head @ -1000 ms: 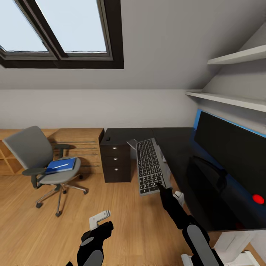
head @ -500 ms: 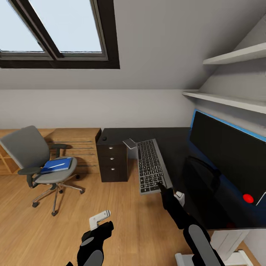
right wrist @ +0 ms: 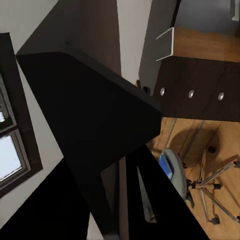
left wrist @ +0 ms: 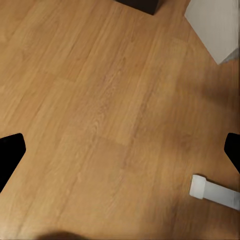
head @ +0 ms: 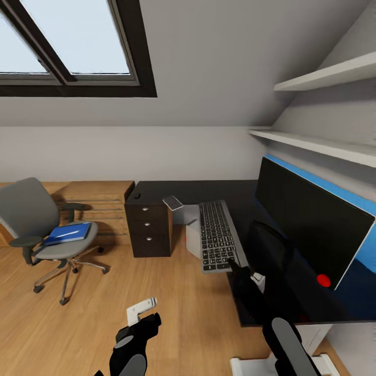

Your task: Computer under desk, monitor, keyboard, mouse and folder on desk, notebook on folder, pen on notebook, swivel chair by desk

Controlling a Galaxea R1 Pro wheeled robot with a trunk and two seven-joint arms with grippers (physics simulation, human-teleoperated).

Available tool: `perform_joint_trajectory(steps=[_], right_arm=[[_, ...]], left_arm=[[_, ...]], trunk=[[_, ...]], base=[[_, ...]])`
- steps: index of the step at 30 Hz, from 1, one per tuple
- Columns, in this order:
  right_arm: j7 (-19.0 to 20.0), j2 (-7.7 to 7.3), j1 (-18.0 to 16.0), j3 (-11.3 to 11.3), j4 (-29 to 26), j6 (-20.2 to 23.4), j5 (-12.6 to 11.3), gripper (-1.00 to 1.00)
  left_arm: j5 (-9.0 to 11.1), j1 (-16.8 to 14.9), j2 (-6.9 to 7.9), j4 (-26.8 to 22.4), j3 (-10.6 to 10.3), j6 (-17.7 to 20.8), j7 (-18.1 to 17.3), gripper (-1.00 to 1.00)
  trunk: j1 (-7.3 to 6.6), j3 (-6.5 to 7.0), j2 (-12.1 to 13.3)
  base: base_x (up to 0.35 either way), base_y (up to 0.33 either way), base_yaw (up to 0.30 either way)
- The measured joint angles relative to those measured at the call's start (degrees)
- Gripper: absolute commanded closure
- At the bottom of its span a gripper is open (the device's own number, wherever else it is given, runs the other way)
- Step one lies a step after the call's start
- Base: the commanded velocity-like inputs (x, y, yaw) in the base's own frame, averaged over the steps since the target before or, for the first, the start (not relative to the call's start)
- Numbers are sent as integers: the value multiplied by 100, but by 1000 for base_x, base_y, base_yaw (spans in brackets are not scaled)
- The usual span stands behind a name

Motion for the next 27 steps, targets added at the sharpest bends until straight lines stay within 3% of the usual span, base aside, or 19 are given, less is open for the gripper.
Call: perform_joint_trajectory(steps=[6,8,9,12,19,27], right_arm=[[-5,-178,0,-36,231,197,-472,100],[-4,-250,-1,-45,296,346,-730,100],[-3,-308,-5,-48,328,438,-973,100],[1,-466,-8,-75,476,505,-1273,100],[4,-631,-32,-233,892,519,-1342,100],[4,-683,-63,-237,1223,520,-1329,100]], left_arm=[[-2,0,0,-1,0,2,1,-100],[-2,0,0,-1,1,2,2,-100],[0,0,0,-1,0,2,2,-100],[6,0,0,-2,1,2,2,-100],[8,0,0,0,-1,0,-1,-100],[9,0,0,-1,0,-5,-7,-100]], trunk=[[0,0,0],[0,0,-1],[0,0,0],[0,0,0],[-2,0,0],[0,0,0]], base=[[0,-162,0],[0,-27,0],[0,-12,0],[0,-3,0],[50,-60,0],[104,-156,0]])
